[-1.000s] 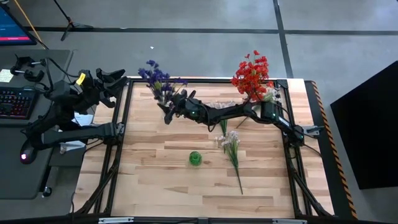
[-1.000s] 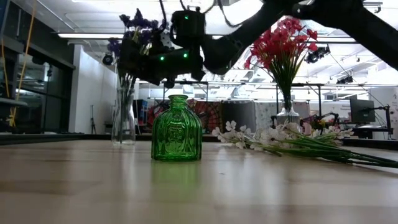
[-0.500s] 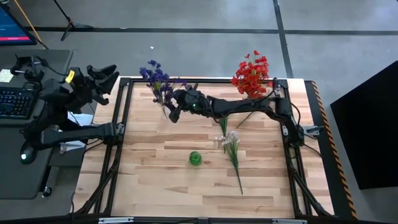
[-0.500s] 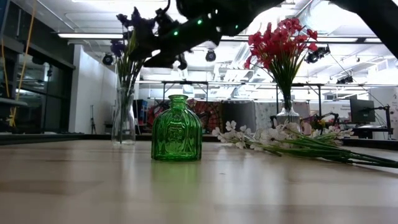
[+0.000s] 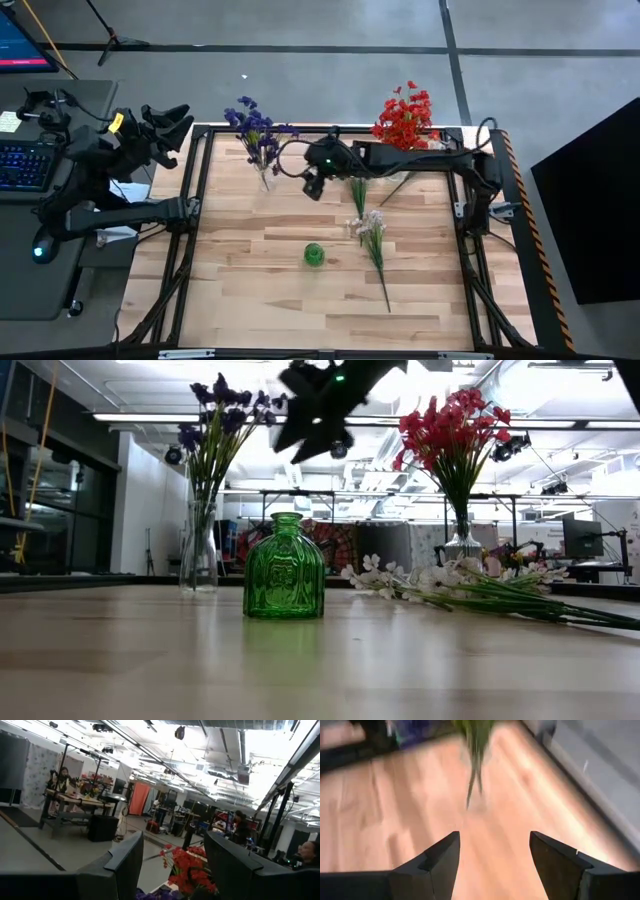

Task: Sort flowers into vase by color
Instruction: Put the bottom right white flowers into the green flower vase

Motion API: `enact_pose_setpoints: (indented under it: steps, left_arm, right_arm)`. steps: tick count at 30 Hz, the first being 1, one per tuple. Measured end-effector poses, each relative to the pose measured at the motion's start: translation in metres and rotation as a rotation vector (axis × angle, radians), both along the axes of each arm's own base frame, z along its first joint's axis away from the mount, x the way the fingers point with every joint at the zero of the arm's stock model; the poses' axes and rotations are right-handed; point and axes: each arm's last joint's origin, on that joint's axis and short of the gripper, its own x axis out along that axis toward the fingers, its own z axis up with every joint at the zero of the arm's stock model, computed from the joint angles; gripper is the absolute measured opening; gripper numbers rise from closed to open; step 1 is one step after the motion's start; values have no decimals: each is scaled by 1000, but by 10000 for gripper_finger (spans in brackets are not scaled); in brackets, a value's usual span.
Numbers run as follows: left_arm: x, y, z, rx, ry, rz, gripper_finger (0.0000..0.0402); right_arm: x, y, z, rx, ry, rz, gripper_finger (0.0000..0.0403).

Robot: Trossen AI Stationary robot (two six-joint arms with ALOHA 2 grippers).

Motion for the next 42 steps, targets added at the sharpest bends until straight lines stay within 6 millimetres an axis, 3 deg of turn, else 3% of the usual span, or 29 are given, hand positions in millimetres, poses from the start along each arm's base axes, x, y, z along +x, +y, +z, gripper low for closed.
enact_pose_setpoints:
  steps: [6, 12, 19, 29, 35, 42]
  left_arm:
    - [6, 0, -3, 4, 44, -64, 197]
    - [18, 1, -7, -23, 88, -161, 197]
    - [41, 7, -11, -76, 138, -201, 197]
    - [81, 19, -16, -197, 119, -230, 197]
    - [109, 7, -54, -326, 66, -395, 197]
    - [126, -21, -105, -475, -38, -505, 197]
  right_arm:
    - [-48, 30, -36, 208, 166, -86, 229]
    - [-99, 65, -75, 433, 145, -282, 229]
    - [-133, 99, -85, 474, 180, -243, 229]
    - [-157, 104, -82, 353, 176, -157, 229]
    - [-169, 98, -79, 275, 174, -104, 229]
    - [-193, 95, -85, 355, 167, -135, 229]
